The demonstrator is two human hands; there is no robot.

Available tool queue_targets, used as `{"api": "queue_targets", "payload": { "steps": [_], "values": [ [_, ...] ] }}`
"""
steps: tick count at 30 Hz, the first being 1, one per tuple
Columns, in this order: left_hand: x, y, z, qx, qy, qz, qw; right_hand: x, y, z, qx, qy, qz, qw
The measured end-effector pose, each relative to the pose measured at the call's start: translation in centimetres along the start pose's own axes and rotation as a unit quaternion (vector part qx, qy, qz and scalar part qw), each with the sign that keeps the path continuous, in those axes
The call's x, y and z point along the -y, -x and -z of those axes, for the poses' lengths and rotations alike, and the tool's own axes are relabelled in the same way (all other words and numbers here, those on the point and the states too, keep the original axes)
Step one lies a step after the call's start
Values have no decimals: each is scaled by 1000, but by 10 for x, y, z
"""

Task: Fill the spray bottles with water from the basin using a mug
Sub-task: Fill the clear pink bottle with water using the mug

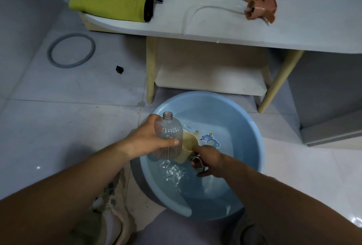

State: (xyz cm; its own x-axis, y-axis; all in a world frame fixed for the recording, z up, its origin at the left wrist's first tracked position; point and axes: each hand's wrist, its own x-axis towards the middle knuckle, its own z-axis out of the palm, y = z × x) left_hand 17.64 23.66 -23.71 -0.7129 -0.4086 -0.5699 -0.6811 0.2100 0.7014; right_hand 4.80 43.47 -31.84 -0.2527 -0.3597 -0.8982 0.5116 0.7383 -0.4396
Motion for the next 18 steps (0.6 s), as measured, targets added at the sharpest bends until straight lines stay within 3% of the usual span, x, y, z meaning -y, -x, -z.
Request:
{"api": "queue_targets", "payload": {
  "steps": [5, 10, 14, 18],
  "values": [
    [-7, -6, -10, 6, -5, -8, 1000, 5, 9, 32, -126, 8, 64, 990],
    [-8, -11, -25, 11, -22, -15, 1000, 12, 19, 53, -107, -10, 99, 989],
    [-4, -14, -32, 20, -32, -13, 999, 15, 27, 61, -96, 43, 129, 986],
    [0, -18, -36, 38, -45, -9, 998, 18, 27, 68, -170, 167, 170, 956]
  ]
}}
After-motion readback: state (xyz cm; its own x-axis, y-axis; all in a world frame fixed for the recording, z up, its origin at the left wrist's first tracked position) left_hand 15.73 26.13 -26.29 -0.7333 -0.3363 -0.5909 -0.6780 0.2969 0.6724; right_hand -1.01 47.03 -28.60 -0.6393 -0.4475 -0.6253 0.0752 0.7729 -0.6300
